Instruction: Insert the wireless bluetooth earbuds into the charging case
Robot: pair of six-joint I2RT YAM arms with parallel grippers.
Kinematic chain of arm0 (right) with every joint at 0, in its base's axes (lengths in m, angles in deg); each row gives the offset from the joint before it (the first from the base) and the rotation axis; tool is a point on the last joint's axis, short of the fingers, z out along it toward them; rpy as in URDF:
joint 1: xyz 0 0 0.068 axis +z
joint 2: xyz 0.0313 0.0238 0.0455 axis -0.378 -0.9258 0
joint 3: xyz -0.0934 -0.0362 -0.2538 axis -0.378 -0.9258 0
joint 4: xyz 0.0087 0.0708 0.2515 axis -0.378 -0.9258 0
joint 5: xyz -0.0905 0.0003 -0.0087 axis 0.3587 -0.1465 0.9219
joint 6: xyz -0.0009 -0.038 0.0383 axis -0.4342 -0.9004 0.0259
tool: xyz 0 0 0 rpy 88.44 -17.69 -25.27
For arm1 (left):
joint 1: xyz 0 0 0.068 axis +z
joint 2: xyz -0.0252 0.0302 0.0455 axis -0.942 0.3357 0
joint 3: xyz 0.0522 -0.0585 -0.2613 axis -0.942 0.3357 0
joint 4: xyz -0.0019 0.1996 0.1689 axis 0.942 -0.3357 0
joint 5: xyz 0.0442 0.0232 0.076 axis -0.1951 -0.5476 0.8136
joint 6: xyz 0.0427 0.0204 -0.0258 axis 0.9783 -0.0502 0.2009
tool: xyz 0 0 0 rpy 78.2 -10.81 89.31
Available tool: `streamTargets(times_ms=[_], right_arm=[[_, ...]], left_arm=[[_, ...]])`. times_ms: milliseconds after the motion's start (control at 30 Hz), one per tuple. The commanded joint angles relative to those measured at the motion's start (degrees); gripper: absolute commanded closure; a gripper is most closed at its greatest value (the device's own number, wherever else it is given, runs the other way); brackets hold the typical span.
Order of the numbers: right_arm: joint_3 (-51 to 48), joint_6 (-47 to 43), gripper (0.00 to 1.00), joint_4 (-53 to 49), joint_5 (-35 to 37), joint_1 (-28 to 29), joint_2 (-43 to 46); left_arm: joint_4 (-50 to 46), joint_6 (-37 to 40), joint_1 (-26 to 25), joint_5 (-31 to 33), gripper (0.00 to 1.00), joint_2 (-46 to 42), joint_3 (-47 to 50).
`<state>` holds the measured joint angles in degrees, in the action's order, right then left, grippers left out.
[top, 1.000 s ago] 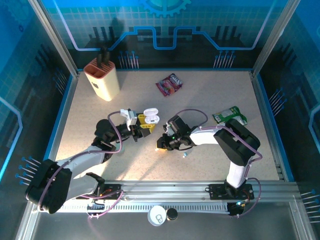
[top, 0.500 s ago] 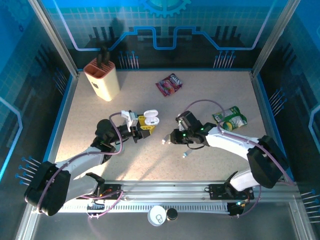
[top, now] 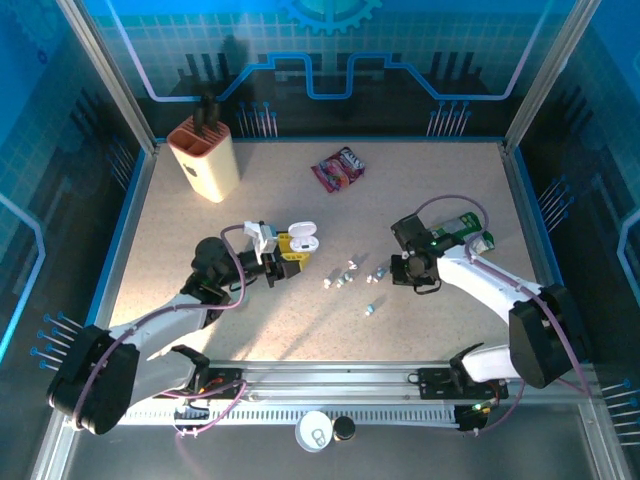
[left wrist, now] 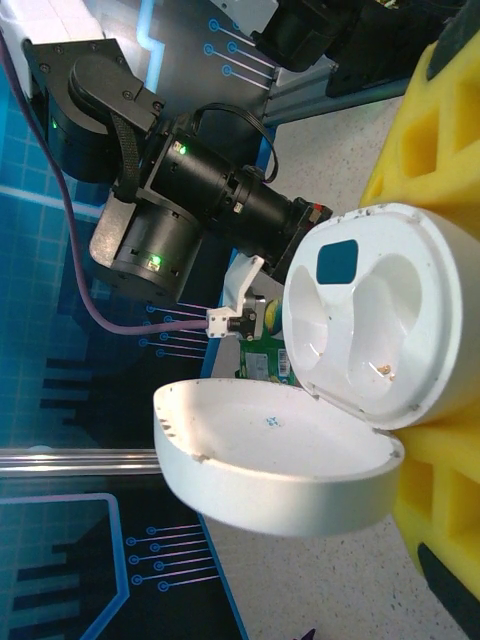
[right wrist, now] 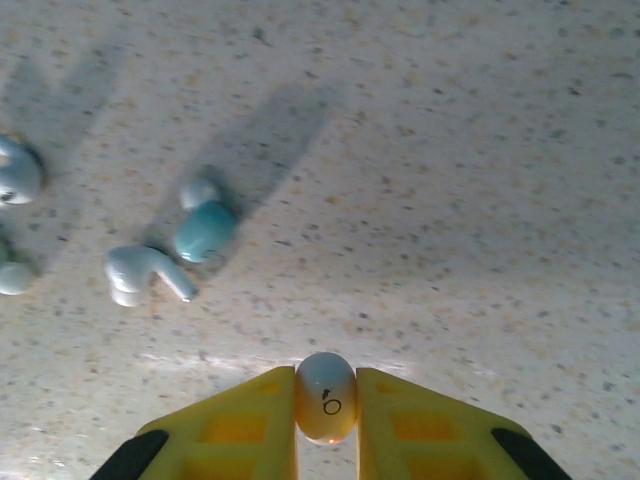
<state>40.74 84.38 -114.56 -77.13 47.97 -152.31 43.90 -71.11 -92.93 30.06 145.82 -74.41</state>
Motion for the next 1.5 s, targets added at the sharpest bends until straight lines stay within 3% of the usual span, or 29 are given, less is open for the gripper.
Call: streamTargets(times_ms=[0, 200, 333, 533, 733, 1033, 1467], right_arm=[[0.94, -0.74, 0.82, -3.64, 2.19, -1.23, 0.21], [1.01, -0.33, 0.81, -3.52, 1.21, -1.24, 0.89], [1.01, -0.02, 0.8, -1.77, -2.96, -0.97, 6.34], [5.24, 2.2, 0.8, -1.21, -8.63, 0.86, 14.64], [11.74, 3.75, 0.8, -1.4, -8.8, 6.11, 18.07], [18.28, 3.67, 0.8, 0.89, -6.76, 13.87, 14.34], [26.12, 1.08, 0.8, 4.71, -9.79, 17.35, 3.72]], left_arm=[[-0.46, 1.22, 0.31, -0.99, 0.62, -1.53, -1.61], [-0.55, 1.93, 0.31, -1.34, 0.62, -1.26, -1.46], [-1.04, 4.09, -0.78, 0.42, 0.63, 0.49, -1.89], [0.55, 11.16, -6.62, 10.08, 0.64, 6.12, -3.68], [8.18, 12.34, -9.81, 19.52, 0.64, 14.13, -5.27], [12.41, 16.46, -13.37, 26.96, 0.64, 19.43, -6.25], [11.41, 17.32, -14.77, 26.44, 0.64, 19.14, -5.83]])
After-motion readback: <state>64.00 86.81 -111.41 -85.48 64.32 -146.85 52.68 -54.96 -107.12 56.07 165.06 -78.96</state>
